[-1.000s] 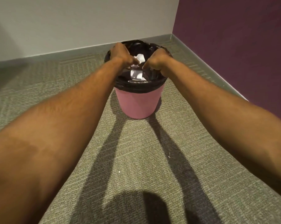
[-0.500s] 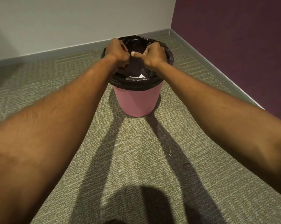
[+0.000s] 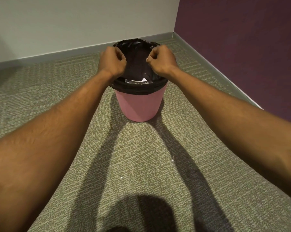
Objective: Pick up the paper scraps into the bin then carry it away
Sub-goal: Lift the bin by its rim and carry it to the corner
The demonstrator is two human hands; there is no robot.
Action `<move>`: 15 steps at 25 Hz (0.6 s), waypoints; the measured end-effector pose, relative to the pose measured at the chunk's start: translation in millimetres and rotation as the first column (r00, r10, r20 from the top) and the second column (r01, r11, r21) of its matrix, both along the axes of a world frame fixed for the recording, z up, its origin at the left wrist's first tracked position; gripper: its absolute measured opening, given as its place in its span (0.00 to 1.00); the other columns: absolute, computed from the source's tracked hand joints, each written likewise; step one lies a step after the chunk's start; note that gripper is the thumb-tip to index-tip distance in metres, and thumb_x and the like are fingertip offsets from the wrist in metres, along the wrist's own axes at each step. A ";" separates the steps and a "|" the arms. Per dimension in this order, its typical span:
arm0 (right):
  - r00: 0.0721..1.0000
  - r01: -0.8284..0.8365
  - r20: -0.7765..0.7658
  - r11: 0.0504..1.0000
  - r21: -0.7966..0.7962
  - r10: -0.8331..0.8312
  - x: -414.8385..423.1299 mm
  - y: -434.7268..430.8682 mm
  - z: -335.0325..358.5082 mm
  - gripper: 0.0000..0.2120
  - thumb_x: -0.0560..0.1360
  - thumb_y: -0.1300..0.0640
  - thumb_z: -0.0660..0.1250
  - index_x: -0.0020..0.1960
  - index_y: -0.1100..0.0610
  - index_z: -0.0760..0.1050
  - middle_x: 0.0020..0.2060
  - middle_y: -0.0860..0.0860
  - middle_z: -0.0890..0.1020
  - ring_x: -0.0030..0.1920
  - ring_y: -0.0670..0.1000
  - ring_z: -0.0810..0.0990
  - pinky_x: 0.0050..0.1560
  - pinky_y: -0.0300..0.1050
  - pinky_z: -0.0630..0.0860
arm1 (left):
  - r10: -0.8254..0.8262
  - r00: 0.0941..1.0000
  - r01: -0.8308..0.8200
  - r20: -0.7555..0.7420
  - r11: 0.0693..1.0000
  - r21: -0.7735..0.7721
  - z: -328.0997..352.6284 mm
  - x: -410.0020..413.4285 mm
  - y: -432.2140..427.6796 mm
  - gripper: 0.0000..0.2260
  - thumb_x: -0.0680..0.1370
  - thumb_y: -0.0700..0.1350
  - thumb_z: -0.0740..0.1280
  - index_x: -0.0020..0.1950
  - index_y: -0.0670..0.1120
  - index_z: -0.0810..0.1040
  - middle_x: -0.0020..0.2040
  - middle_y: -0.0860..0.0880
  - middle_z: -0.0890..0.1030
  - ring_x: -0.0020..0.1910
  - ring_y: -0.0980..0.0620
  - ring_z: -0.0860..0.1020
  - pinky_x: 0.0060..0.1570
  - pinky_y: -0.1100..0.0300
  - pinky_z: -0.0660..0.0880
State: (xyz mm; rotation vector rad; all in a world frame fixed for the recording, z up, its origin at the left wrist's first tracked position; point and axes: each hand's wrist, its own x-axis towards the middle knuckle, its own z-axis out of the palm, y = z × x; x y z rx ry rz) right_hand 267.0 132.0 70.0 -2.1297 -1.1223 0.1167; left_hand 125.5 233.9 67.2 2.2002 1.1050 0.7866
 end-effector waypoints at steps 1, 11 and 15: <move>1.000 0.031 0.004 0.999 0.031 -0.031 3.9 -2.8 3.2 0.08 0.77 0.59 0.67 0.41 0.58 0.81 0.37 0.48 0.82 0.37 0.43 0.79 0.37 0.38 0.74 | 0.027 0.999 -0.028 0.035 1.000 0.009 -0.1 -3.4 2.3 0.07 0.73 0.37 0.64 0.44 0.44 0.81 0.43 0.46 0.82 0.43 0.50 0.79 0.42 0.56 0.76; 0.979 0.197 0.033 0.975 0.099 -0.201 26.2 -30.1 -2.0 0.06 0.76 0.59 0.68 0.41 0.56 0.80 0.40 0.50 0.82 0.41 0.48 0.80 0.39 0.44 0.73 | 0.311 0.948 -0.311 0.075 0.950 -0.004 -8.8 -24.9 18.4 0.12 0.73 0.45 0.66 0.56 0.44 0.77 0.56 0.43 0.78 0.52 0.44 0.78 0.53 0.47 0.78; 0.961 0.242 0.113 0.965 0.099 -0.253 31.4 -34.4 -11.0 0.02 0.75 0.57 0.69 0.45 0.55 0.77 0.51 0.51 0.79 0.49 0.50 0.75 0.52 0.48 0.75 | 0.310 0.951 -0.310 0.001 0.950 -0.046 -14.2 -19.3 19.1 0.07 0.76 0.47 0.65 0.47 0.43 0.76 0.47 0.46 0.75 0.45 0.47 0.74 0.46 0.51 0.74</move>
